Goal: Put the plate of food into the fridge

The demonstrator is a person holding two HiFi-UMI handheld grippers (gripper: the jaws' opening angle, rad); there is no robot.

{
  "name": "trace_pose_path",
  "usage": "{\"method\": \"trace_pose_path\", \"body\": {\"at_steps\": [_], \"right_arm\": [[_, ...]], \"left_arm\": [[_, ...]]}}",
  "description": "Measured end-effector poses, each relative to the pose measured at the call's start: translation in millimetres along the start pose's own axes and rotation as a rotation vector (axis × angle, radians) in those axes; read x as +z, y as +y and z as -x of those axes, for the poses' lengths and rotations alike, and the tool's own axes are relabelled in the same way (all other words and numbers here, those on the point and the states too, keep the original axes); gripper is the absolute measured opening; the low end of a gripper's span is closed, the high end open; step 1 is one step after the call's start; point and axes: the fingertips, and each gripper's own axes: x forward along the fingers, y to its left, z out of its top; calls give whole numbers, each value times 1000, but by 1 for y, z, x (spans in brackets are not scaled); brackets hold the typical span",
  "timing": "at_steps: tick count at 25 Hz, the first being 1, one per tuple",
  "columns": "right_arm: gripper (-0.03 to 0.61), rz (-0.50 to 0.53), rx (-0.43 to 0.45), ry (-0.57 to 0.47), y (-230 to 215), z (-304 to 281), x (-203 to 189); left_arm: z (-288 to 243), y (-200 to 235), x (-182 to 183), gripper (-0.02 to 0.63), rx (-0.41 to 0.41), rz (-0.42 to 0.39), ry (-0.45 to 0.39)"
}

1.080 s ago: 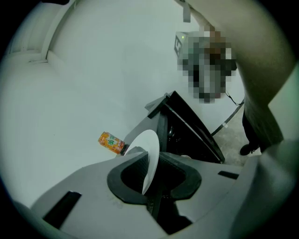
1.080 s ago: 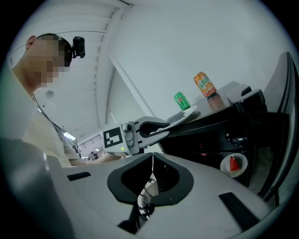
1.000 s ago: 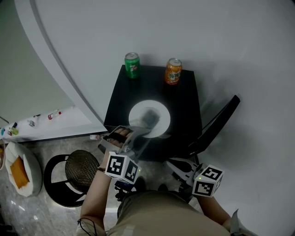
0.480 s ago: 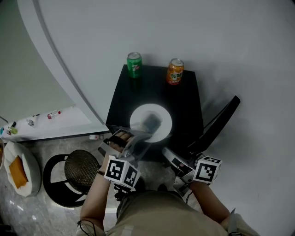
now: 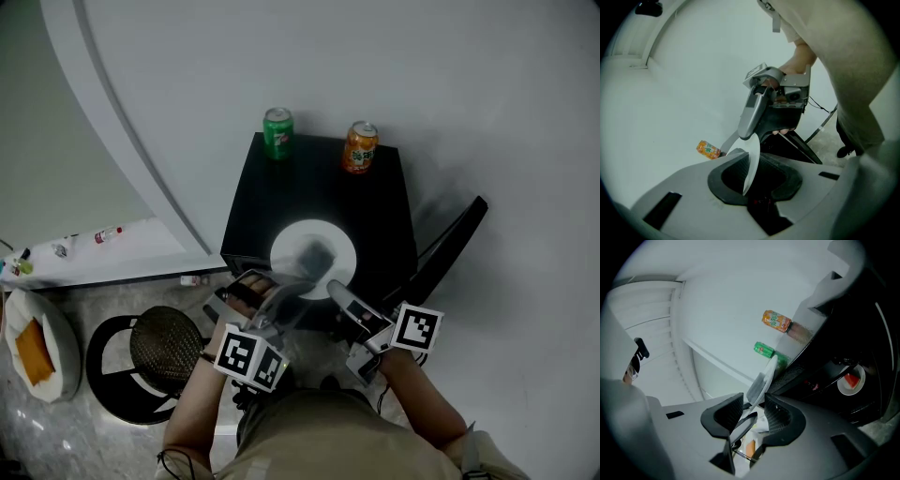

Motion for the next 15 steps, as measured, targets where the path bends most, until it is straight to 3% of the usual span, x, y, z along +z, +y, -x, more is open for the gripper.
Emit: {"method": "trace_pose_path", "body": {"at_steps": [15], "right_arm": [[106, -157, -7, -29, -7, -5, -12]], "left_arm": [[10, -10, 7, 61, -26, -34, -57]]}}
